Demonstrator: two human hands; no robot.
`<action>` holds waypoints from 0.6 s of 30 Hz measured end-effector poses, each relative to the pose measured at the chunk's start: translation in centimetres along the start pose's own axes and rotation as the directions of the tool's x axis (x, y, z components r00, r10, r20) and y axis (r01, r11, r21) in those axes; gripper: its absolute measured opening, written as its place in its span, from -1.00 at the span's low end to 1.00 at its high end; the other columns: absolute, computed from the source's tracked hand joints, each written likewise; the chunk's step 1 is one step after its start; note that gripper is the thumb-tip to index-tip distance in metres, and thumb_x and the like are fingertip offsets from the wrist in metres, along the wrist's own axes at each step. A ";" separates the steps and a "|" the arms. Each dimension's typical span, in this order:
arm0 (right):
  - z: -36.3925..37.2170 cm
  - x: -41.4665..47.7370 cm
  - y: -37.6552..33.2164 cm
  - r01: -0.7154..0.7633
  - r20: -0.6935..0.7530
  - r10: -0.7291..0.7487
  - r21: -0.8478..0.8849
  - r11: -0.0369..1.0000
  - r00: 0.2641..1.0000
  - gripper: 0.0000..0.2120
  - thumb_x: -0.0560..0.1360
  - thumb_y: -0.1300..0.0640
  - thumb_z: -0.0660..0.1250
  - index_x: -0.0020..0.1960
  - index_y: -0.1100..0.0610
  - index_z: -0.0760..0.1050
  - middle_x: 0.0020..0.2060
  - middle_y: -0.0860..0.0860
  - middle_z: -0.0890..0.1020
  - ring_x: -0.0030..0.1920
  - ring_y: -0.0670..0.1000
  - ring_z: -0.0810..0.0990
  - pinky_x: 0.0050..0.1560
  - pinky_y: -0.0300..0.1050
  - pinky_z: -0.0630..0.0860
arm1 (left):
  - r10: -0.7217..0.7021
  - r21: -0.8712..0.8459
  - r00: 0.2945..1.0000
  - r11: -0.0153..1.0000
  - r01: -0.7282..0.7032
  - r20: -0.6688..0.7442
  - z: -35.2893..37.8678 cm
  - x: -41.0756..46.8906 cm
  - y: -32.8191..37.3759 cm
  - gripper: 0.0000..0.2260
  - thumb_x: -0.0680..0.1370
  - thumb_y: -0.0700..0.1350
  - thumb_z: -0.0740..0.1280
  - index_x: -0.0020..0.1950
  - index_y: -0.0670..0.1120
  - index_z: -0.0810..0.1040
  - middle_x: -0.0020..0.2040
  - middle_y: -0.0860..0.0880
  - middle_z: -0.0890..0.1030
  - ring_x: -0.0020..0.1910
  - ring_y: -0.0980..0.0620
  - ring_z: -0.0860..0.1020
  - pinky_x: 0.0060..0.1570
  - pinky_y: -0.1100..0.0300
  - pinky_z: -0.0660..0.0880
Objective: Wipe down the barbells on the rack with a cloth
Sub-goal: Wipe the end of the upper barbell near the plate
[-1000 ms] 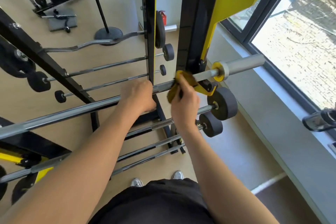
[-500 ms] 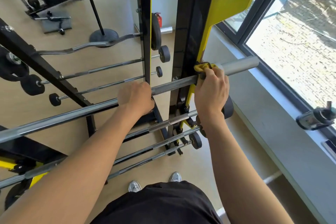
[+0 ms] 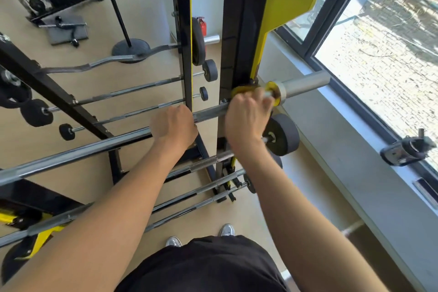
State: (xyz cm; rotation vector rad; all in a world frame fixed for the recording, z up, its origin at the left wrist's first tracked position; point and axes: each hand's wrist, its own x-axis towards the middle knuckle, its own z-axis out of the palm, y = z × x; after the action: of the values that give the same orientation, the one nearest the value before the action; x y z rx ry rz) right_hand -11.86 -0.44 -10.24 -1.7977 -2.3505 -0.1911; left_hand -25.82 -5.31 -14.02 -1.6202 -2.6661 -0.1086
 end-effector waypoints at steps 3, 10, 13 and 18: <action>1.2 -1.8 -1.5 0.302 -0.030 -0.300 0.058 0.952 0.953 -0.82 0.58 0.12 0.24 -0.01 0.05 0.63 -0.09 -0.04 0.66 0.14 0.12 0.45 0.11 0.10 0.27 | -0.024 -0.031 1.000 0.999 0.024 -0.004 0.2 0.1 -0.1 -0.86 0.58 -0.05 0.31 -0.13 -0.07 0.55 -0.30 -0.01 0.47 -0.29 -0.08 0.50 -0.37 0.13 0.34; 0.6 -0.2 0.8 0.084 -0.016 -0.083 0.030 0.996 0.996 -0.75 0.57 0.13 0.23 0.11 0.13 0.64 0.00 0.05 0.69 0.22 0.19 0.46 0.20 0.13 0.31 | 0.013 0.040 0.999 0.999 -0.012 -0.032 0.4 -0.1 -0.2 -0.80 0.57 0.04 0.38 -0.18 -0.03 0.53 -0.38 0.00 0.46 -0.39 -0.01 0.47 -0.45 0.17 0.31; 1.8 -1.8 -0.9 0.343 -0.094 -0.331 0.178 0.922 0.939 -0.69 0.55 0.14 0.13 0.09 0.12 0.64 -0.03 0.01 0.71 0.11 0.15 0.50 0.14 0.07 0.35 | -0.016 0.003 1.000 1.000 0.016 -0.027 0.5 0.1 -0.1 -0.84 0.56 -0.02 0.32 -0.19 -0.03 0.56 -0.36 -0.01 0.52 -0.38 -0.04 0.50 -0.42 0.15 0.41; 1.5 0.7 5.7 0.124 -0.072 -0.120 0.059 0.991 0.990 -0.76 0.53 0.17 0.36 0.15 0.00 0.64 0.00 -0.06 0.71 0.22 0.15 0.38 0.16 0.10 0.22 | 0.006 0.012 1.000 1.000 -0.006 -0.008 0.6 0.0 -0.1 -0.78 0.56 0.10 0.44 -0.14 -0.03 0.59 -0.37 0.02 0.49 -0.37 0.00 0.52 -0.43 0.18 0.40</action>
State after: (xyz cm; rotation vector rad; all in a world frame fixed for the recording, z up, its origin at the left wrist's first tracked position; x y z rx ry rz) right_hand -6.61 2.07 -11.54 -1.5948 -2.3925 -0.1888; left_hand -25.93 -5.33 -14.61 -1.6212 -2.6505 -0.0983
